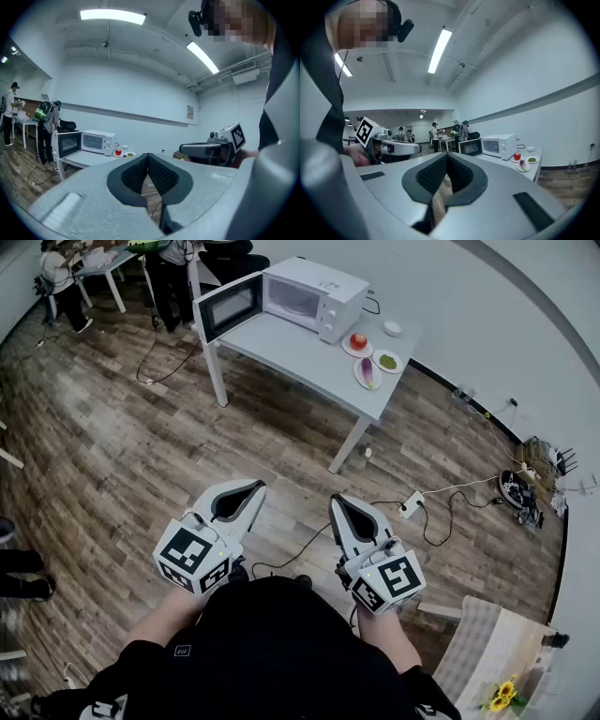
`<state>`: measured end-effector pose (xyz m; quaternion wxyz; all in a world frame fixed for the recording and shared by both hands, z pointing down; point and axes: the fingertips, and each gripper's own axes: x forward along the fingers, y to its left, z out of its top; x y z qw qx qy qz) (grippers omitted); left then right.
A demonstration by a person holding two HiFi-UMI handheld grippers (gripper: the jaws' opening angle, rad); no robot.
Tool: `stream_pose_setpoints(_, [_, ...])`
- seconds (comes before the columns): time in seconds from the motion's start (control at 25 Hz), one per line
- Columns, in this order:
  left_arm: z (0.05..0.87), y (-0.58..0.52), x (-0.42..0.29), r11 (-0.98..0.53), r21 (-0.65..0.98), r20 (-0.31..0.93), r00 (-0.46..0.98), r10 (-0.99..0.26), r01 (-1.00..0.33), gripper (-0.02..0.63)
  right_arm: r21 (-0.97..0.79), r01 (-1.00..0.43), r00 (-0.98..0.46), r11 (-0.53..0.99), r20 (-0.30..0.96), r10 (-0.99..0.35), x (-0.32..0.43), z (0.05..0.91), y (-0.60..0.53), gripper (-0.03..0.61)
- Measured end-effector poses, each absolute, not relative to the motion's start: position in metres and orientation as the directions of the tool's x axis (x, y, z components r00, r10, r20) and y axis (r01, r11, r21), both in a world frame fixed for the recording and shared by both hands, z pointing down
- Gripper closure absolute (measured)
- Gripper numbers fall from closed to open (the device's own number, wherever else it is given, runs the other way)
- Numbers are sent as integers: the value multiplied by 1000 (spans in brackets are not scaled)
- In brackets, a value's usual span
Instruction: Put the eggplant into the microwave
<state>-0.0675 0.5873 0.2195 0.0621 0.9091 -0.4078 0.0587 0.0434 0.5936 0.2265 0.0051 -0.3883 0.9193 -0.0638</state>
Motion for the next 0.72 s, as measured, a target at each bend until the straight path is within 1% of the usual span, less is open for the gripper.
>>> stream_pose_setpoints(0.32, [221,580,-37,-671,82,130,675,-726,-737,604,-136,-727,-681,673,23,-732,74,231,581,565])
stream_pose_setpoints(0.48, [222,580,-20,-664,70,136,667,-733,-744,604,-183,-730,-670,659,-2,-743,101,232,583,563])
stream_pose_setpoints(0.72, [221,578,29,-670,45,138,669,-731,-741,604,-194,-729,-669,656,-4,-744,153,237,593,560])
